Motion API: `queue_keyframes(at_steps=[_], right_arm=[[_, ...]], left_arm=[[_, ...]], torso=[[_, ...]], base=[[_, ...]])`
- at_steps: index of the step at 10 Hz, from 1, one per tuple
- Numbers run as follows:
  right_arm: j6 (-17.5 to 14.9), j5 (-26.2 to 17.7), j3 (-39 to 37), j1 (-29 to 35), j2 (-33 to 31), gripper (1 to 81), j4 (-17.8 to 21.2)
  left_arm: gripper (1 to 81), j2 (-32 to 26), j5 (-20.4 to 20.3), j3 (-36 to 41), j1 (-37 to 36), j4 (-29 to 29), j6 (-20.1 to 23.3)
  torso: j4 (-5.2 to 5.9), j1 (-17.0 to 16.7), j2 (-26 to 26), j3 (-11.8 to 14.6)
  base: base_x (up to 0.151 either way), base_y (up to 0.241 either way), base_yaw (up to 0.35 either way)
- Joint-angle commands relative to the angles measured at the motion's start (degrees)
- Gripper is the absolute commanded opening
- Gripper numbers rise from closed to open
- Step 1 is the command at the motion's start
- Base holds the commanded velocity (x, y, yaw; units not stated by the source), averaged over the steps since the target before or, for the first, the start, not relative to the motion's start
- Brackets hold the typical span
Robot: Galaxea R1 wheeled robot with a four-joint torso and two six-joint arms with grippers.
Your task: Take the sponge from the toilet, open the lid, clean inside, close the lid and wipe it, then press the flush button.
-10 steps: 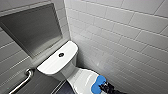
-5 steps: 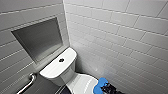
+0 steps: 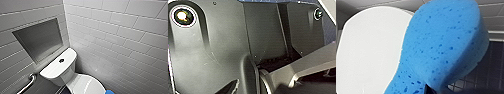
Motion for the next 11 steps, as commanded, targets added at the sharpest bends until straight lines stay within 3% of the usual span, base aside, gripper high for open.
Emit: queue_keyframes(at_steps=[1,2,4,7,8,11], right_arm=[[-0.1,-1.3,12.5,-0.3,-9.8,1.0,-2.5],[-0.1,-0.9,18.4,-2.1,-13.8,1.0,-2.7],[-0.1,-0.7,21.2,-7.3,-17.4,1.0,-2.7],[-0.5,0.5,16.4,-16.5,-17.2,1.0,-2.8],[-0.4,1.1,13.9,-18.8,-16.4,1.0,-4.5],[0.1,0.1,9.2,-24.9,-13.9,1.0,-5.4]], left_arm=[[81.1,0.6,3.8,0.4,-0.2,0.1,0.1],[81.1,0.7,3.8,0.4,-0.2,0.1,0.2],[81.1,0.9,3.7,0.4,-0.2,0.1,0.3],[81.1,0.6,3.6,0.4,-0.1,0.3,0.4],[81.1,0.6,3.6,0.4,-0.2,0.4,0.4],[81.1,0.2,3.6,0.3,-0.2,0.4,0.4]], torso=[[0.0,0.0,0.0,0.0],[0.0,0.0,0.0,0.0],[0.0,0.0,0.0,0.0],[0.0,0.0,0.0,0.0],[0.0,0.0,0.0,0.0],[0.0,-0.1,0.0,0.0]], base=[[0.0,0.0,0.0],[0.0,0.0,0.0],[0.0,0.0,0.0],[0.0,0.0,0.0],[0.0,0.0,0.0],[0.0,0.0,0.0]])
